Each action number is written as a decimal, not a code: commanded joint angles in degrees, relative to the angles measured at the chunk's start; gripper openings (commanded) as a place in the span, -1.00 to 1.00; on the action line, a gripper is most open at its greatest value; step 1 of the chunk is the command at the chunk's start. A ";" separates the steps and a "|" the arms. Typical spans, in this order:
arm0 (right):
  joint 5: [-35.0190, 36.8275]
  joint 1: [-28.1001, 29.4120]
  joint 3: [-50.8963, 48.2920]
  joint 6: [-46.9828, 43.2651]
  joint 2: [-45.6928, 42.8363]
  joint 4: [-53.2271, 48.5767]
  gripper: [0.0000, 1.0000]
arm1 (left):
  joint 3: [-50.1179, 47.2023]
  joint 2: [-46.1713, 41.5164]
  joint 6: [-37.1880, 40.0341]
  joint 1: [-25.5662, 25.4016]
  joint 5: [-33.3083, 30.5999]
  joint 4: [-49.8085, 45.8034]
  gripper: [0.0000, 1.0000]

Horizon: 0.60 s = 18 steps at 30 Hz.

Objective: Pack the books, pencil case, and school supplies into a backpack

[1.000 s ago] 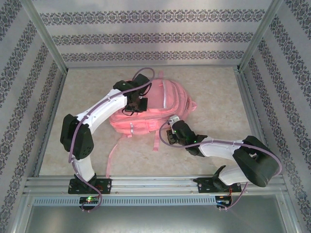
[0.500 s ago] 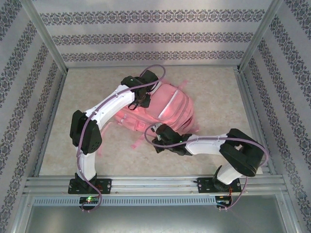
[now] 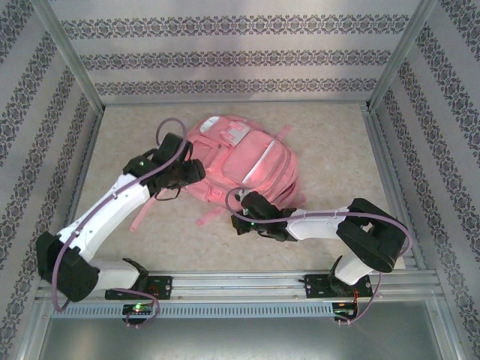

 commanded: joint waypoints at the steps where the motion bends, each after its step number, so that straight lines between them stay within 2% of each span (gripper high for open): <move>1: -2.54 -0.58 -1.44 3.50 -0.77 6.36 -1.00 | -9.01 -0.54 -10.66 -0.16 8.10 16.54 0.17; 7: -4.25 -0.49 0.06 4.32 1.16 7.84 -1.00 | -11.28 3.76 -10.29 -0.14 10.55 27.42 0.19; 12: -4.18 -0.31 -0.17 4.91 1.37 7.64 -1.00 | -9.72 9.67 -9.19 -0.09 12.00 33.73 0.10; 15: -3.23 -0.32 -0.35 4.53 0.63 5.70 -1.00 | -8.53 13.73 -8.27 0.16 12.83 33.08 -0.09; 18: -0.76 -0.32 -0.32 3.39 -1.24 0.71 -1.00 | -8.52 15.04 -6.21 1.44 10.36 30.00 -0.31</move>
